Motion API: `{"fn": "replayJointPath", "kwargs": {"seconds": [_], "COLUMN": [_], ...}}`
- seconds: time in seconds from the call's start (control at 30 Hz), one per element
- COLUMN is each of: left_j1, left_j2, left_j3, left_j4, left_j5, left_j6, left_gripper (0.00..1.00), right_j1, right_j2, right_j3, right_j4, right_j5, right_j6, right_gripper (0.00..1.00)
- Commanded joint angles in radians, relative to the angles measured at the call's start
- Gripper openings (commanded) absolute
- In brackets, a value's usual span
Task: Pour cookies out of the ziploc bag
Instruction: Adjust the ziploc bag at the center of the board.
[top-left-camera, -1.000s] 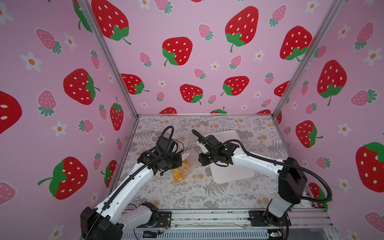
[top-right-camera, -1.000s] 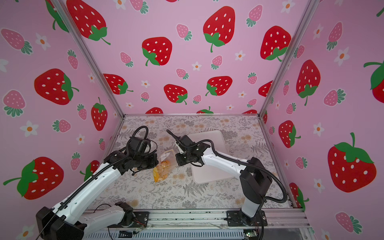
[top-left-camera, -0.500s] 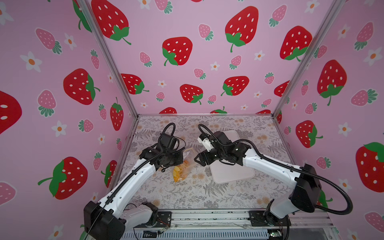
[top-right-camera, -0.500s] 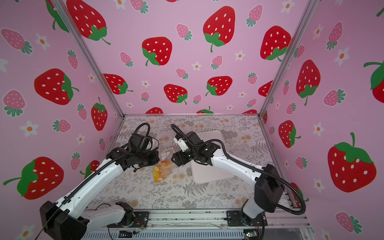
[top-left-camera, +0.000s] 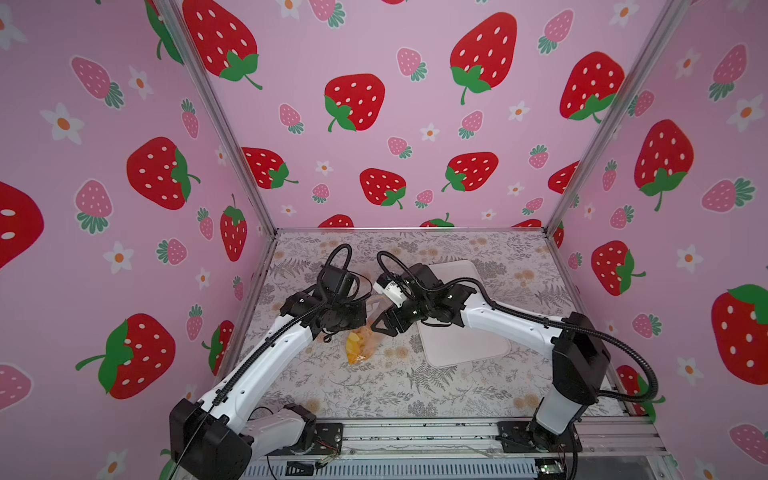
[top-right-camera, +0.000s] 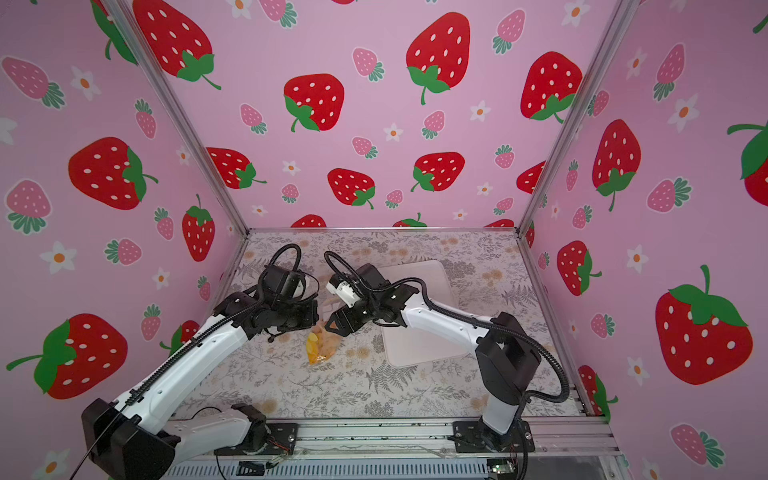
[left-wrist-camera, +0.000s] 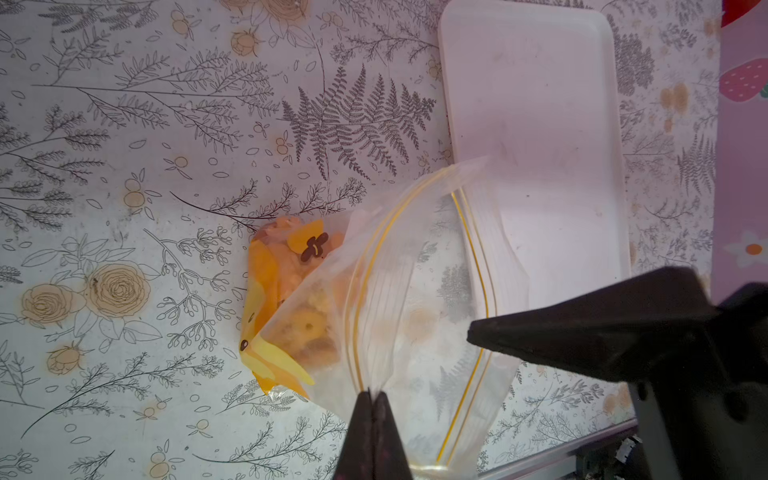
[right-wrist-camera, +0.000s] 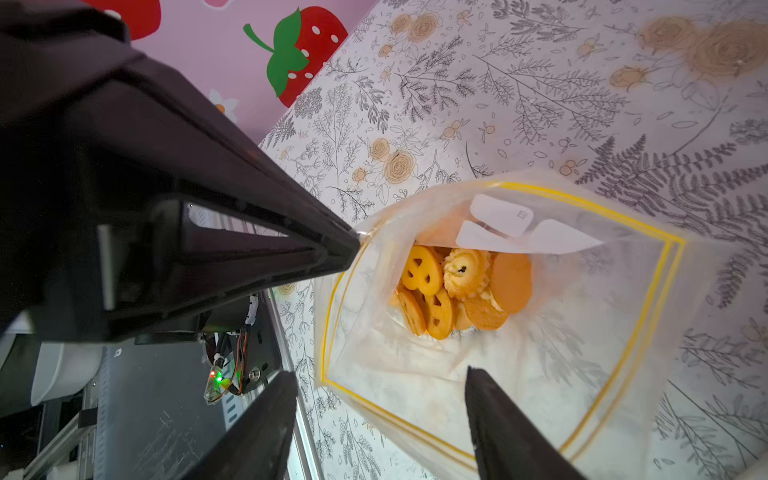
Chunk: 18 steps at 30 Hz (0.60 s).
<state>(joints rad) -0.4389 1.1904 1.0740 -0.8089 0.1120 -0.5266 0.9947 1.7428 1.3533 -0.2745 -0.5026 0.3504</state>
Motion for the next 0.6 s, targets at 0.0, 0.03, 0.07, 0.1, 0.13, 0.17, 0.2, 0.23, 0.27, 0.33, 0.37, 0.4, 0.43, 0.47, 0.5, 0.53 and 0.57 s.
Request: {"fn": "replayJointPath", "kwargs": {"seconds": [0.0,0.03,0.07,0.1,0.13,0.17,0.2,0.23,0.27,0.33,0.37,0.4,0.43,0.47,0.5,0.53,0.57], "left_j1": [0.010,0.014,0.018,0.020,0.024,0.027,0.030,0.032,0.035,0.038,0.039,0.040,0.040,0.041,0.042,0.042,0.044], "left_j2": [0.011,0.012,0.013,0.016,0.019,0.024,0.026,0.029,0.029,0.031,0.034,0.036,0.040,0.044,0.046,0.049,0.052], "left_j3": [0.038,0.035,0.032,0.032,0.032,0.033,0.036,0.039,0.043,0.050,0.054,0.056,0.060,0.062,0.063,0.061,0.060], "left_j4": [0.012,0.018,0.024,0.028,0.031,0.032,0.033,0.033,0.033,0.037,0.039,0.039,0.039,0.037,0.037,0.037,0.038], "left_j5": [-0.017,-0.014,-0.007,-0.005,-0.004,-0.002,0.000,0.002,0.003,0.006,0.007,0.009,0.012,0.012,0.011,0.012,0.010], "left_j6": [-0.001,-0.003,-0.005,-0.007,-0.009,-0.009,-0.008,-0.007,-0.006,-0.006,-0.006,-0.004,-0.004,-0.003,-0.002,-0.001,0.000], "left_gripper": [0.00,0.00,0.00,0.00,0.00,0.00,0.00,0.00,0.00,0.00,0.00,0.00,0.00,0.00,0.00,0.00,0.00], "right_j1": [0.008,0.009,0.010,0.010,0.011,0.012,0.013,0.013,0.015,0.015,0.015,0.015,0.015,0.015,0.015,0.015,0.015], "right_j2": [0.022,0.029,0.034,0.039,0.042,0.048,0.053,0.060,0.064,0.071,0.072,0.072,0.072,0.072,0.072,0.072,0.072], "right_j3": [0.033,0.033,0.033,0.031,0.031,0.035,0.036,0.040,0.042,0.044,0.045,0.045,0.045,0.046,0.046,0.047,0.046], "right_j4": [0.039,0.043,0.047,0.055,0.058,0.061,0.060,0.056,0.051,0.047,0.048,0.047,0.047,0.047,0.047,0.047,0.046], "right_j5": [-0.051,-0.052,-0.051,-0.053,-0.056,-0.059,-0.057,-0.056,-0.056,-0.055,-0.053,-0.053,-0.052,-0.051,-0.050,-0.048,-0.047], "right_j6": [0.011,0.016,0.022,0.024,0.028,0.029,0.030,0.029,0.027,0.027,0.028,0.030,0.031,0.033,0.034,0.036,0.037], "right_gripper": [0.60,0.58,0.57,0.55,0.54,0.53,0.53,0.53,0.50,0.46,0.44,0.43,0.40,0.38,0.36,0.32,0.29]}}
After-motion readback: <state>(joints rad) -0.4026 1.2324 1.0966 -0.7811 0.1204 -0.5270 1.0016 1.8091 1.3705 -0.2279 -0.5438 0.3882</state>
